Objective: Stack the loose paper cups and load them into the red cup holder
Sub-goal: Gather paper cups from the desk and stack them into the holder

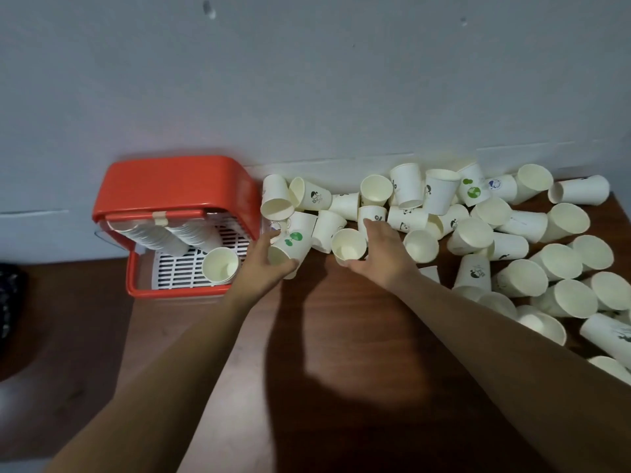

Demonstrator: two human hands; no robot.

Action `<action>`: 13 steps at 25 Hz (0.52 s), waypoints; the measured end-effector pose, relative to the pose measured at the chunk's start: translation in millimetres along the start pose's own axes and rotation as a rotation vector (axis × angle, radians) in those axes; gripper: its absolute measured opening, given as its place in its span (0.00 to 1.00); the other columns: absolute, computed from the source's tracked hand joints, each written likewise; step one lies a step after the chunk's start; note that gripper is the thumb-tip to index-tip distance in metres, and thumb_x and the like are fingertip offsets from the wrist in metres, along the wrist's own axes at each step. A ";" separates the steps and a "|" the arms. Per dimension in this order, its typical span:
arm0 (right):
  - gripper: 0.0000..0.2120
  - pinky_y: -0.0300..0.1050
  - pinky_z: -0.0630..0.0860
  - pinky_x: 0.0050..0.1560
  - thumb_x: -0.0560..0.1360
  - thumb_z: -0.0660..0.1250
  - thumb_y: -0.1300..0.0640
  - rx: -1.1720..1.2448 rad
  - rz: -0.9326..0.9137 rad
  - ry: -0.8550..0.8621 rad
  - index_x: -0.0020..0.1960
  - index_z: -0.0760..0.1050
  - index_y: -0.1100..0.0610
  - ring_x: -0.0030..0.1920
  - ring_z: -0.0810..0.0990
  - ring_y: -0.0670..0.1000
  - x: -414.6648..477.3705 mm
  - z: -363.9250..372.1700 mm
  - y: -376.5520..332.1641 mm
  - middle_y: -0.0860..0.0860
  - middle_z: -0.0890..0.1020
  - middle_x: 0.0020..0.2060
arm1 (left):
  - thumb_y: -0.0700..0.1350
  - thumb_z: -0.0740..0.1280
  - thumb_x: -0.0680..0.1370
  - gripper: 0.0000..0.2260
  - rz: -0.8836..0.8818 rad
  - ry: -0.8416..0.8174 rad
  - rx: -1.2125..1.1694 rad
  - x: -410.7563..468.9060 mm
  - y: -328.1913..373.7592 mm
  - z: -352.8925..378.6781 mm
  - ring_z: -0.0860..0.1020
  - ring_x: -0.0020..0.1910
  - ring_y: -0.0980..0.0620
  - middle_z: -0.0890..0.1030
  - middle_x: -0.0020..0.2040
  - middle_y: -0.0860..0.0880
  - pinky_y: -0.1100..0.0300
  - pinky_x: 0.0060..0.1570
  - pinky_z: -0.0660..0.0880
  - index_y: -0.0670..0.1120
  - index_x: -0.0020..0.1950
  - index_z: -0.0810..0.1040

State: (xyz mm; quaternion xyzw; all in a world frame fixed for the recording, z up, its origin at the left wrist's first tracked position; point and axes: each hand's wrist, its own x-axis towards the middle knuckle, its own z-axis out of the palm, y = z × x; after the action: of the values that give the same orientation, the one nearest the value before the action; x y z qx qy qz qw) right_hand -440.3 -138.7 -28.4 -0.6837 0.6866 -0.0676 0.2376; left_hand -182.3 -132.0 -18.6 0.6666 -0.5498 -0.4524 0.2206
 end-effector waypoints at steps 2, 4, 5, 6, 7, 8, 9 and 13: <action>0.44 0.57 0.68 0.66 0.69 0.72 0.41 -0.081 -0.026 0.010 0.75 0.58 0.59 0.67 0.68 0.62 17.1 9.4 -11.5 0.59 0.68 0.69 | 0.59 0.74 0.63 0.32 -0.011 -0.007 -0.032 -4.1 -5.5 -7.6 0.78 0.52 0.48 0.76 0.59 0.51 0.49 0.51 0.77 0.59 0.64 0.66; 0.37 0.56 0.70 0.64 0.72 0.70 0.45 -0.130 -0.049 0.003 0.74 0.61 0.60 0.64 0.71 0.63 27.1 16.3 -16.2 0.60 0.71 0.66 | 0.60 0.74 0.63 0.28 -0.026 -0.001 -0.010 -6.2 -14.3 -14.6 0.80 0.49 0.46 0.78 0.53 0.51 0.44 0.48 0.80 0.59 0.57 0.65; 0.33 0.55 0.70 0.62 0.74 0.69 0.46 -0.147 -0.055 0.000 0.72 0.64 0.60 0.62 0.72 0.62 28.3 18.0 -18.1 0.59 0.73 0.65 | 0.60 0.74 0.63 0.26 -0.025 -0.002 0.005 -9.2 -16.7 -19.1 0.81 0.50 0.46 0.78 0.52 0.52 0.42 0.48 0.80 0.59 0.55 0.66; 0.29 0.54 0.71 0.60 0.75 0.68 0.47 -0.164 -0.065 0.002 0.70 0.66 0.60 0.60 0.73 0.61 28.7 19.8 -19.2 0.59 0.74 0.63 | 0.60 0.74 0.63 0.26 -0.011 0.001 0.007 -11.7 -19.5 -23.7 0.81 0.51 0.46 0.78 0.52 0.52 0.41 0.49 0.80 0.58 0.55 0.67; 0.27 0.54 0.71 0.58 0.75 0.67 0.48 -0.186 -0.078 0.002 0.68 0.68 0.60 0.59 0.73 0.61 27.9 21.1 -21.1 0.58 0.75 0.62 | 0.60 0.74 0.64 0.26 0.000 0.005 0.003 -14.6 -21.9 -29.2 0.81 0.52 0.47 0.78 0.54 0.52 0.42 0.50 0.80 0.58 0.57 0.69; 0.26 0.54 0.72 0.58 0.74 0.67 0.49 -0.209 -0.093 -0.007 0.68 0.68 0.60 0.59 0.72 0.60 25.8 22.3 -23.1 0.58 0.75 0.61 | 0.60 0.75 0.64 0.27 0.027 0.022 0.003 -17.5 -24.2 -34.4 0.80 0.53 0.48 0.77 0.56 0.51 0.44 0.52 0.80 0.58 0.60 0.70; 0.27 0.54 0.72 0.58 0.74 0.67 0.49 -0.216 -0.102 -0.016 0.69 0.68 0.60 0.59 0.72 0.60 22.2 22.9 -24.8 0.58 0.75 0.61 | 0.58 0.75 0.67 0.27 0.054 0.033 0.003 -20.9 -24.7 -39.4 0.79 0.54 0.50 0.75 0.59 0.50 0.48 0.53 0.81 0.56 0.63 0.72; 0.30 0.54 0.72 0.59 0.71 0.70 0.49 -0.093 -0.096 0.006 0.68 0.68 0.61 0.60 0.72 0.60 4.4 15.8 -44.2 0.58 0.75 0.61 | 0.46 0.75 0.75 0.25 0.130 0.111 -0.040 -37.5 -30.1 -75.4 0.75 0.57 0.61 0.70 0.63 0.50 0.70 0.50 0.77 0.49 0.70 0.73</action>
State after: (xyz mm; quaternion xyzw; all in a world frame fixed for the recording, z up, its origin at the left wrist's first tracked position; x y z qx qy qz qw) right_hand -393.5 -141.7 -24.8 -0.7260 0.6562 -0.0490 0.1999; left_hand -102.0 -103.4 8.3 0.6491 -0.5696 -0.4104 0.2930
